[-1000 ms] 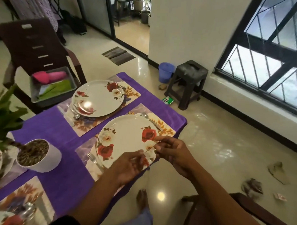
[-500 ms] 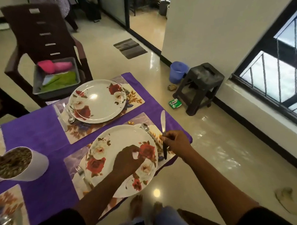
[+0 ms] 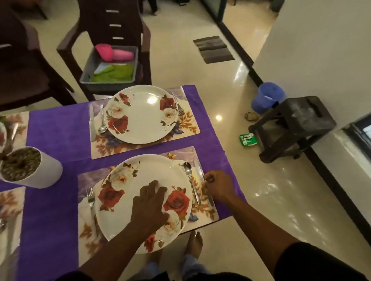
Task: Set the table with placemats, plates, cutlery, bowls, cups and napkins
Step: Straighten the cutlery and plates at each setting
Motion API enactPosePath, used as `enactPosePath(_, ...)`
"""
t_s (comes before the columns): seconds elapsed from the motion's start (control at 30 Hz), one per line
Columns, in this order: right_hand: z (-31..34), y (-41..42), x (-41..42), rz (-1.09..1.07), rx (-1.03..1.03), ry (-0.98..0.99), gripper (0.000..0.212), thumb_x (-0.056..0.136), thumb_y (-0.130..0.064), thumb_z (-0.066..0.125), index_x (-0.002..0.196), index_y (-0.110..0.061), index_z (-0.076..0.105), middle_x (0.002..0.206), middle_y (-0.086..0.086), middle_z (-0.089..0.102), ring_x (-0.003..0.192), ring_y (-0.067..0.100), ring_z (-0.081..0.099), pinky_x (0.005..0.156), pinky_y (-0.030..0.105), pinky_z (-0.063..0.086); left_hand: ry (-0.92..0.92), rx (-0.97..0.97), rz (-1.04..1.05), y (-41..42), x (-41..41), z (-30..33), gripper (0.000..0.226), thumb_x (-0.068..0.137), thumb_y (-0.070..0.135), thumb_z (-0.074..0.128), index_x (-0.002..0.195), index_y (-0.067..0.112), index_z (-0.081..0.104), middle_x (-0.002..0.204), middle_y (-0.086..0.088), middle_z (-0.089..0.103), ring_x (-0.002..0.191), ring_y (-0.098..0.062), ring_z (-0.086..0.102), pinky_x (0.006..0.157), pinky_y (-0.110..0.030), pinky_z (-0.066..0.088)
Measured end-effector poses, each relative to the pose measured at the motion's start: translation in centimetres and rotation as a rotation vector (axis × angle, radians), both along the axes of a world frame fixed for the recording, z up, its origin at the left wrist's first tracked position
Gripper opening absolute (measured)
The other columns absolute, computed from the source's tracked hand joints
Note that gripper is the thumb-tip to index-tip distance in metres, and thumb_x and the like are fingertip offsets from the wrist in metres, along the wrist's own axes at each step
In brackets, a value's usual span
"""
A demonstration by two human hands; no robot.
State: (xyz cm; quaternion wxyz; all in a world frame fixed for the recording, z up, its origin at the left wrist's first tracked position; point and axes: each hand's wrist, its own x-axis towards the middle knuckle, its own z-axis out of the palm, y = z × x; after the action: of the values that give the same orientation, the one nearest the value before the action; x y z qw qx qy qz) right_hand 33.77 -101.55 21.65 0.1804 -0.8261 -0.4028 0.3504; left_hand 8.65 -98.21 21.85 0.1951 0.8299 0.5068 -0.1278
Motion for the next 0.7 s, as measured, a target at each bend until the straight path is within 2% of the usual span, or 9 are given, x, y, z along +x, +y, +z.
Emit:
enactPosePath(0.17,-1.5,0.8,0.9,0.117,-0.003,0.017,0.011,0.085,-0.012,0.074,0.094,-0.018,0.070,0.090,-0.004,0.071,0.084,0.013,0.066,0.064,0.021,0.044,-0.001,0.035,0.054,-0.2,0.7,0.1,0.085,0.081,0.067,0.067,0.151,0.035,0.033,0.166,0.001,0.024,0.147,-0.025,0.031,0.113,-0.044,0.041)
enactPosePath(0.37,-2.0,0.5,0.8,0.210,0.070,0.006,0.022,0.092,-0.019,0.072,0.109,-0.026,0.059,0.085,-0.009,0.067,0.077,0.010,0.066,0.064,0.025,0.052,-0.019,0.053,0.109,-0.5,1.1,0.4,0.082,0.076,0.062,0.075,0.146,0.033,0.043,0.161,0.000,0.032,0.142,-0.026,0.037,0.107,-0.046,0.044)
enactPosePath(0.53,-2.6,0.2,1.1,0.268,0.106,-0.035,0.023,0.093,-0.026,0.071,0.112,-0.026,0.059,0.090,-0.009,0.066,0.083,0.010,0.065,0.076,0.030,0.057,-0.024,0.055,0.120,-0.8,1.7,0.2,0.083,0.073,0.064,0.078,0.144,0.035,0.044,0.160,0.002,0.033,0.141,-0.025,0.038,0.107,-0.045,0.046)
enactPosePath(0.7,-2.6,0.7,1.4,0.283,0.054,-0.012,0.025,0.094,-0.027,0.072,0.115,-0.024,0.058,0.095,-0.006,0.066,0.086,0.012,0.066,0.080,0.029,0.057,0.001,0.064,0.114,-0.6,1.6,-0.2,0.084,0.070,0.068,0.075,0.141,0.036,0.043,0.157,0.003,0.036,0.138,-0.026,0.042,0.105,-0.046,0.048)
